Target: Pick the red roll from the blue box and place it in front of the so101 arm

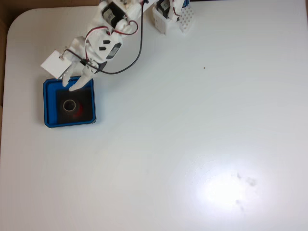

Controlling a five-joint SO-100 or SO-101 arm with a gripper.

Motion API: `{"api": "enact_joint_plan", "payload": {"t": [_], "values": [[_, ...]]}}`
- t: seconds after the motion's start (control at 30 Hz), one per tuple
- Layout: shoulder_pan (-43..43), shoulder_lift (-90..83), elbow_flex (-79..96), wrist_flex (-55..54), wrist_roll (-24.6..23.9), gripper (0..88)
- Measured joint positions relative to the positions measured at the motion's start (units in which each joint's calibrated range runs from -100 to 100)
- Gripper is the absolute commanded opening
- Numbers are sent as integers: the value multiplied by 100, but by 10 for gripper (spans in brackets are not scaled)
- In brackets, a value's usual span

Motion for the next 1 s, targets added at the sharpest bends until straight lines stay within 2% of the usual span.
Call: {"api": "enact_joint_plan", "payload": {"t": [0.13, 0.27, 0.47, 0.63, 1.0], "values": [[20, 931, -843, 66, 0, 11], [208, 1609, -1462, 632, 0, 31], [327, 2430, -2619, 1708, 0, 153], [544, 3158, -3363, 1929, -8, 263], [722, 3692, -3453, 1938, 0, 284]]}}
